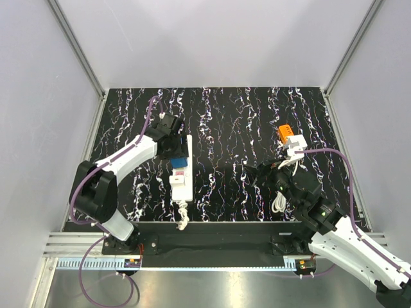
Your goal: Insert the plug
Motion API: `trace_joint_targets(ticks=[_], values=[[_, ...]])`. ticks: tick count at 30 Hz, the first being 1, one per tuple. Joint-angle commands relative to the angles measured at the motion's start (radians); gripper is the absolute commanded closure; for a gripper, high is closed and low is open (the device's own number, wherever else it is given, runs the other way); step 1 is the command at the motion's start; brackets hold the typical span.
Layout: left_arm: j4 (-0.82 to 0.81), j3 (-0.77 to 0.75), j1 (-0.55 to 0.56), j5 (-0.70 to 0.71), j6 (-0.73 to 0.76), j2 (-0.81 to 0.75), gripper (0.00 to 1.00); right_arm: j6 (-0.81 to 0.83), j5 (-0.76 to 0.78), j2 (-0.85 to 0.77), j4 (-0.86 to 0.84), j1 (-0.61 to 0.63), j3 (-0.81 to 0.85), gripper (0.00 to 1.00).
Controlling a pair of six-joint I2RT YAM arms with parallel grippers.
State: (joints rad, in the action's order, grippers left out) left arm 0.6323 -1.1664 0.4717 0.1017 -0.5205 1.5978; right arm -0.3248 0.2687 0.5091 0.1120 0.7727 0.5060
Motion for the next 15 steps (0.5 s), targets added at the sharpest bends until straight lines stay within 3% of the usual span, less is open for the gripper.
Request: trace_joint_targets(ticks=[1, 15], values=[[0.029, 0.027, 0.001, 0.006, 0.027, -0.038, 1.00, 0.016, 0.006, 0.002, -0.003, 0.005, 0.017, 0.00], [0.119, -0.045, 0.002, 0.018, 0.042, -0.029, 1.00, 0.018, 0.017, 0.014, -0.002, 0.005, 0.020, 0.00]])
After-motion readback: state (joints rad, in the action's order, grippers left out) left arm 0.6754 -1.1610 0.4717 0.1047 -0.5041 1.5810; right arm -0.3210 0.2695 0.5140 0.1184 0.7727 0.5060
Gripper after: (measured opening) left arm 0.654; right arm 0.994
